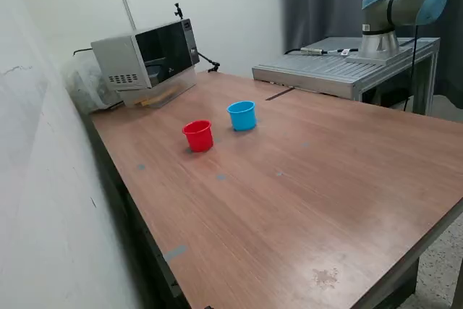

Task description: Place red objects in the red bin, and blue objects in the blue bin.

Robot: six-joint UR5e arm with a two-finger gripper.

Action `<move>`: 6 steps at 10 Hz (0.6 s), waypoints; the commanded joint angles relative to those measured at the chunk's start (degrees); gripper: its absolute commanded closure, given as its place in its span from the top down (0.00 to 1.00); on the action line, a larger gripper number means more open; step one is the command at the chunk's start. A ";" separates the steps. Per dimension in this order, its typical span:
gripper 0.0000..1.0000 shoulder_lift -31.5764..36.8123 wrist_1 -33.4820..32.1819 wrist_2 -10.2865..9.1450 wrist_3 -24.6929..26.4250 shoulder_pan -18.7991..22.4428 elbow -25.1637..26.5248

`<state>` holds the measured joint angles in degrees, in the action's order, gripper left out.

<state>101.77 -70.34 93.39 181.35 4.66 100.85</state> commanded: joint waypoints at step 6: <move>1.00 1.06 1.52 0.13 -0.12 -0.97 1.19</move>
<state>102.83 -68.83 93.51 181.23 3.73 102.09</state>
